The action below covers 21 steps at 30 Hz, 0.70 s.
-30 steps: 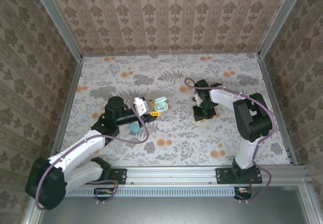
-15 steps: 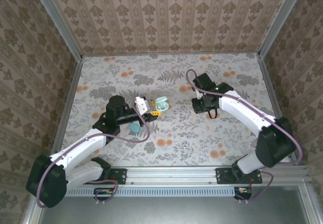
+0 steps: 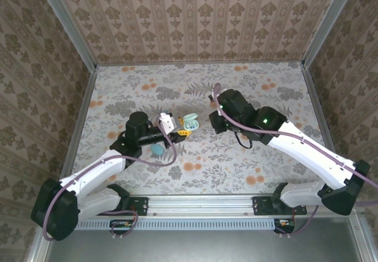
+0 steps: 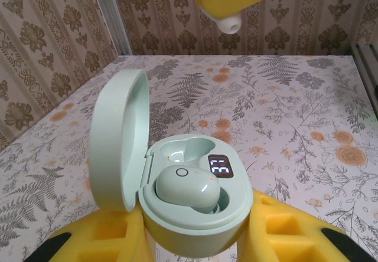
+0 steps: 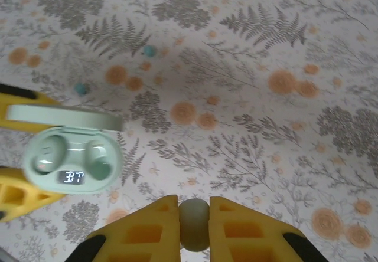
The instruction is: Insert the wireless bluetooth earbuds into the charging case
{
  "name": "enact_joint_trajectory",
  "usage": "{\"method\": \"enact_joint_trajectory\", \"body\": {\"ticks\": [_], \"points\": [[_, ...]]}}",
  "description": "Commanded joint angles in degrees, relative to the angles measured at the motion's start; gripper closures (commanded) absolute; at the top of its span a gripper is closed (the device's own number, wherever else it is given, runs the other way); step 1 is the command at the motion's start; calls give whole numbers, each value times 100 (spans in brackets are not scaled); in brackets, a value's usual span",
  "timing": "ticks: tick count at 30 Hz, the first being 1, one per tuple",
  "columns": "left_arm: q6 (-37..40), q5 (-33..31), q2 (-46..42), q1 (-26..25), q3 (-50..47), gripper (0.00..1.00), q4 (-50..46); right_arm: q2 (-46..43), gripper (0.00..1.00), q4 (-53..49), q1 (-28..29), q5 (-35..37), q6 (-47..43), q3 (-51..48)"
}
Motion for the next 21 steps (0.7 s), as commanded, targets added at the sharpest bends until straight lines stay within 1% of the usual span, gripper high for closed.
{"method": "enact_joint_trajectory", "body": {"ticks": [1,10,16,21], "points": [[-175,89,5,-49,193,96,258,269,86,125,218,368,-205,343],[-250,80,-109,-74,154,96,232,972,85,31,448,319,-494,863],[-265,45,-163,-75,119,96,228,1114,85,-50,501,314,-542,970],[-359,54,-149,-75,129,96,258,1067,85,-58,509,343,-515,850]]}}
